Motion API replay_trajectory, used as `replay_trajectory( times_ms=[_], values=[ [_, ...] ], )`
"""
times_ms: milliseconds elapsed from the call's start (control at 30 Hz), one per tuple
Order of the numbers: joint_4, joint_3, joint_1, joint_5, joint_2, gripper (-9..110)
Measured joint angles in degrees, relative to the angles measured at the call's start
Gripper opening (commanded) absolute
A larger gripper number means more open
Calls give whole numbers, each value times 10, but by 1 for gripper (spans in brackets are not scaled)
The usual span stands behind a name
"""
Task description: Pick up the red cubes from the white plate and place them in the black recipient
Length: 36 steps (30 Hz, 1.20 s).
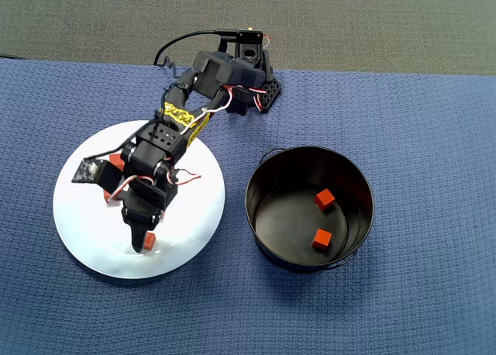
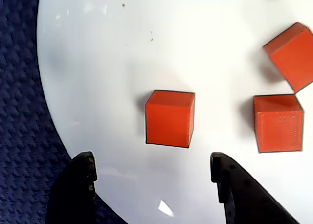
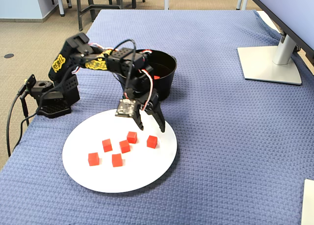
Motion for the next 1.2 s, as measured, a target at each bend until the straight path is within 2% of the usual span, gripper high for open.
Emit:
replay_trajectory(
  times_ms=[867, 1200],
  values=[
    [4, -103, 2, -8, -113, 13],
    [4, -117, 6, -17, -132, 0]
  ],
)
